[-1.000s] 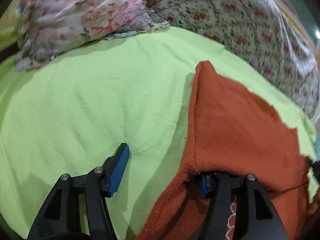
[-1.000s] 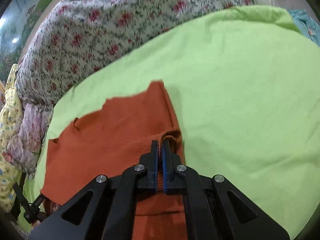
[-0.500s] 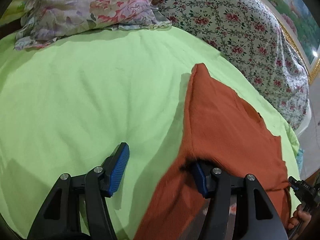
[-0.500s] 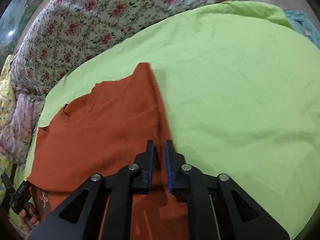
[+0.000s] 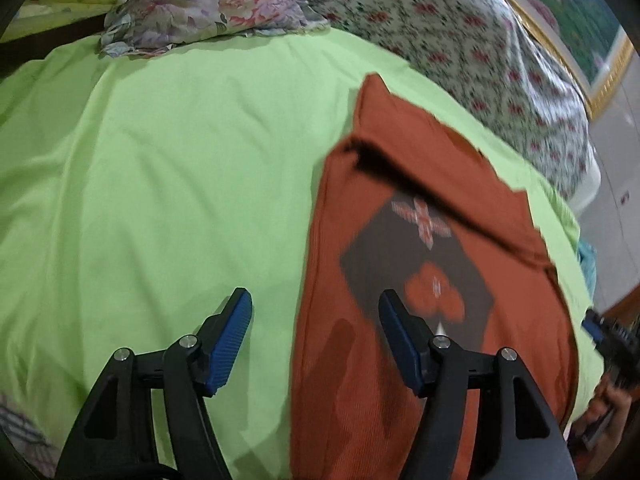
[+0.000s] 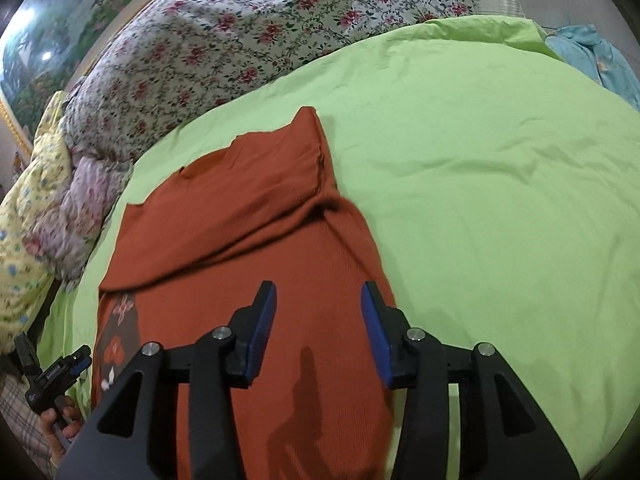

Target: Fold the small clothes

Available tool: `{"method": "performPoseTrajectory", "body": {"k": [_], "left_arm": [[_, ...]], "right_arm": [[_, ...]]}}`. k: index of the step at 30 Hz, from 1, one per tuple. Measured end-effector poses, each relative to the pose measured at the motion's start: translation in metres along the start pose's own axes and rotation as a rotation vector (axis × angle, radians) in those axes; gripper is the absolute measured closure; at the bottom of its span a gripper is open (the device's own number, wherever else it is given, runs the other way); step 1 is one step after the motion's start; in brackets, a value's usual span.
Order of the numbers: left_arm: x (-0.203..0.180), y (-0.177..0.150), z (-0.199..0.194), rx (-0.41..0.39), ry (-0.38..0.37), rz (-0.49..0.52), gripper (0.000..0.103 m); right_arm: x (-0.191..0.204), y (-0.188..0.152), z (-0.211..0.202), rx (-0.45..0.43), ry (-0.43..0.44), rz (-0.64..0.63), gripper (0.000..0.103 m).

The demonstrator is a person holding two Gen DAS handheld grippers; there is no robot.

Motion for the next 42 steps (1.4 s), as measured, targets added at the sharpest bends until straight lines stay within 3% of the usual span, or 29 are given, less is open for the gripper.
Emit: {"method": "performPoseTrajectory", "body": {"k": [9,15,21,25,27,28,30,31,32,37,42], "left_arm": [[0.0,-0.072,-0.017,0.052,0.004,0.074,0.035],[-0.003,-0.103,-0.018,0.055,0.104,0.154,0.035],[-0.011,-0.114,-0.016,0.061,0.139,0.188,0.035],[-0.01,-0.11,-0.015,0.056,0.151,0.191,0.037],[-0.012,-0.111,-0.015,0.05,0.163,0.199,0.044],[-0.013,-0.11,-0.015,0.049,0.163,0.207,0.051],[-0.019,-0.11,-0.016,0.049,0.16,0.251,0.069],[-0.021,-0.11,-0.016,0.052,0.154,0.272,0.09],[-0.023,-0.111,-0.018,0.058,0.142,0.295,0.096],[-0.015,-0.112,-0.033,0.08,0.05,0.28,0.096],[0.009,-0.127,-0.024,0.192,-0.032,0.157,0.087]], "right_arm": [[-0.002,-0.049,-0.028,0.01,-0.008,-0.046,0.045],[-0.01,-0.088,-0.03,0.059,-0.03,-0.039,0.039],[-0.002,-0.123,-0.024,0.102,-0.095,-0.106,0.038],[-0.005,-0.138,-0.017,0.139,-0.094,-0.132,0.039],[-0.008,-0.142,-0.02,0.142,-0.078,-0.134,0.059],[-0.01,-0.143,-0.021,0.147,-0.069,-0.13,0.066],[-0.012,-0.147,-0.022,0.169,-0.001,-0.105,0.092],[-0.015,-0.147,-0.022,0.177,0.02,-0.095,0.094],[-0.017,-0.148,-0.024,0.174,0.04,-0.09,0.095],[-0.043,-0.145,-0.038,0.144,0.118,-0.007,0.097],[-0.043,-0.15,-0.031,0.185,0.219,0.029,0.093]]}}
Point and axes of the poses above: each gripper's, at about its wrist camera, not at the fingertips, and z roughly the way its jaws point, x to its left, y to its top, the point moved 9 cm from there along z, roughly the way its jaws point, and after that the axes turned 12 degrees about x, right-handed, at the moved point
